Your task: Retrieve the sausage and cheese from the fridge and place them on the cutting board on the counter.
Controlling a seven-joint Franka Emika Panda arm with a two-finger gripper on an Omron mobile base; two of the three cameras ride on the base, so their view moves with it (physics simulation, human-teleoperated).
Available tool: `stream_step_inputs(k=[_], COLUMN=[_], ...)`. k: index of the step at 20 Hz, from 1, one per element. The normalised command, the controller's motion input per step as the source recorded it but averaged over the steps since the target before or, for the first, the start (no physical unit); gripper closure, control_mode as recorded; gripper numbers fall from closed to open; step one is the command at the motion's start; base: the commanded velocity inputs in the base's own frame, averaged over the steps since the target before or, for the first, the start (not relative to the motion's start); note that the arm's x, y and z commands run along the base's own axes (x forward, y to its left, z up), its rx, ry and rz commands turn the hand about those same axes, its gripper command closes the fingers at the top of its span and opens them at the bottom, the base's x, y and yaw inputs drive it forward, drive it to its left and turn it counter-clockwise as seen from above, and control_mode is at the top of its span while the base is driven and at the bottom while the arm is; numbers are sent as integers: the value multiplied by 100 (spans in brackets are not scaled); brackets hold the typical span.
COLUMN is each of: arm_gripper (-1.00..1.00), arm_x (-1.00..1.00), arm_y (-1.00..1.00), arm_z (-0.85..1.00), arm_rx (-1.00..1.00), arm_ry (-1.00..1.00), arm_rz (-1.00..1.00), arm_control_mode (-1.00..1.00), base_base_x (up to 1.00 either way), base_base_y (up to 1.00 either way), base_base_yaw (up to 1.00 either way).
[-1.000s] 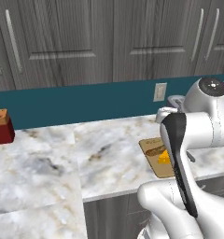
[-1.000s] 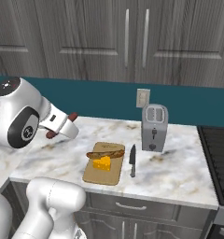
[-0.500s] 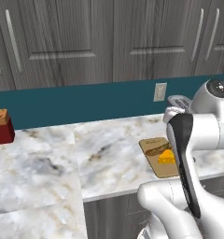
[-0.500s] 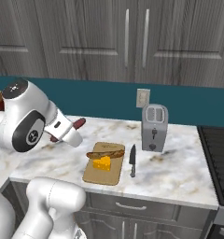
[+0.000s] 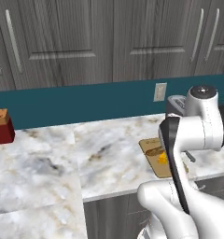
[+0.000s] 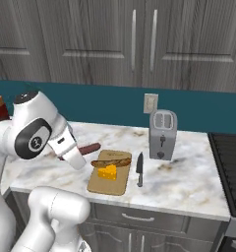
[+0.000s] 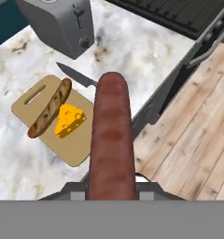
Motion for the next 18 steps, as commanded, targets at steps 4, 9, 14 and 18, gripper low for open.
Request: stream_step_inputs(k=[4,9,14,18], arm_gripper=[100,100,100,100], arm_x=[21,24,43,52], arm_y=[-25,-3,0,0], arm_z=[-43,-64,-50,-28], arm_rx=[16,11,10,8], arm_ry=[14,5,0,2], arm_rz=[0,0,-2,-6], arm_control_mode=[-100,-100,-100,-100], base_base_x=[0,0,0,0], base_base_y=[0,0,0,0], base_base_yaw=[0,0,0,0])
